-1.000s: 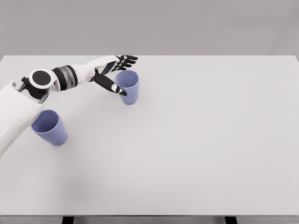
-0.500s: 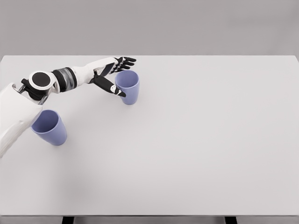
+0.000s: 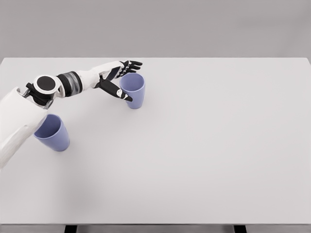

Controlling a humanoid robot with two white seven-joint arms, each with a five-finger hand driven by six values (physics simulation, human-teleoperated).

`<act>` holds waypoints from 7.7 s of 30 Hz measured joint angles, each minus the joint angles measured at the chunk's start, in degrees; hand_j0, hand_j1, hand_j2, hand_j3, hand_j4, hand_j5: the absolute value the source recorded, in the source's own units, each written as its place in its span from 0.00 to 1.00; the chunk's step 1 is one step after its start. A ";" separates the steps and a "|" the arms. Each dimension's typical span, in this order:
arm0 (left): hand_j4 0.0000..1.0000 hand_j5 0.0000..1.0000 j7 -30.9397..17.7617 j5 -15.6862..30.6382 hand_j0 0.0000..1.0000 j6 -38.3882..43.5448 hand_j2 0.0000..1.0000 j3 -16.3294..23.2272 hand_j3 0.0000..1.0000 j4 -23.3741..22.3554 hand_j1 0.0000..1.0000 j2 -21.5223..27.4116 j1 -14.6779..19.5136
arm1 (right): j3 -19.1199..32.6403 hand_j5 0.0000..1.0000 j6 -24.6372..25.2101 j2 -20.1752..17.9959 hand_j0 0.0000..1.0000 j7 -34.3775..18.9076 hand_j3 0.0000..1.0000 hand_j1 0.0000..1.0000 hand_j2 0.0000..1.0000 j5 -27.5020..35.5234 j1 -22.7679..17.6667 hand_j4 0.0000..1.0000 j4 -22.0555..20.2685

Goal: Place the right cup on the left cup with left arm

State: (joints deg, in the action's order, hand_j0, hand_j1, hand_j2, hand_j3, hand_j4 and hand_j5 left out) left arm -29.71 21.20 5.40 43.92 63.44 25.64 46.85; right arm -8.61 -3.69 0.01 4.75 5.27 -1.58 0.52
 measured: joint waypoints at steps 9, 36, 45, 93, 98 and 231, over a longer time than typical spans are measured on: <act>1.00 1.00 0.00 0.00 1.00 0.05 1.00 -0.02 1.00 -0.71 1.00 -0.42 0.18 | 0.00 1.00 0.00 0.00 1.00 0.00 1.00 1.00 1.00 0.00 0.00 1.00 0.00; 0.78 0.78 0.01 -0.01 0.78 -0.01 0.78 0.07 0.78 -0.65 0.78 -1.39 -0.35 | 0.00 1.00 0.00 0.00 1.00 0.00 1.00 1.00 1.00 0.00 0.00 1.00 0.00; 0.75 0.75 0.05 0.32 0.75 -0.05 0.75 -0.06 0.75 -0.48 0.75 -1.30 -0.53 | 0.00 1.00 0.00 0.00 1.00 0.00 1.00 1.00 1.00 0.00 0.00 1.00 0.00; 0.74 0.74 -0.13 19.02 0.74 0.02 0.74 -0.09 0.74 29.63 0.74 25.47 -4.92 | 0.00 1.00 0.00 0.00 1.00 0.00 1.00 1.00 1.00 0.00 0.00 1.00 0.00; 0.74 0.74 -0.11 20.52 0.74 -0.01 0.74 -0.23 0.74 31.48 0.74 28.18 -4.92 | 0.00 1.00 0.00 0.00 1.00 0.00 1.00 1.00 1.00 0.00 0.00 1.00 0.00; 1.00 1.00 -0.34 31.60 1.00 -0.91 1.00 -1.29 1.00 32.32 1.00 48.49 -13.36 | 0.00 1.00 0.00 0.00 1.00 0.00 1.00 1.00 1.00 0.00 0.00 1.00 0.00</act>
State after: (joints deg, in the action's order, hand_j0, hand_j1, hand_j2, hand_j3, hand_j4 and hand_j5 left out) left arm -30.06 52.80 4.49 42.64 95.76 74.13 33.49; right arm -8.62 -3.69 0.01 4.75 5.27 -1.58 0.52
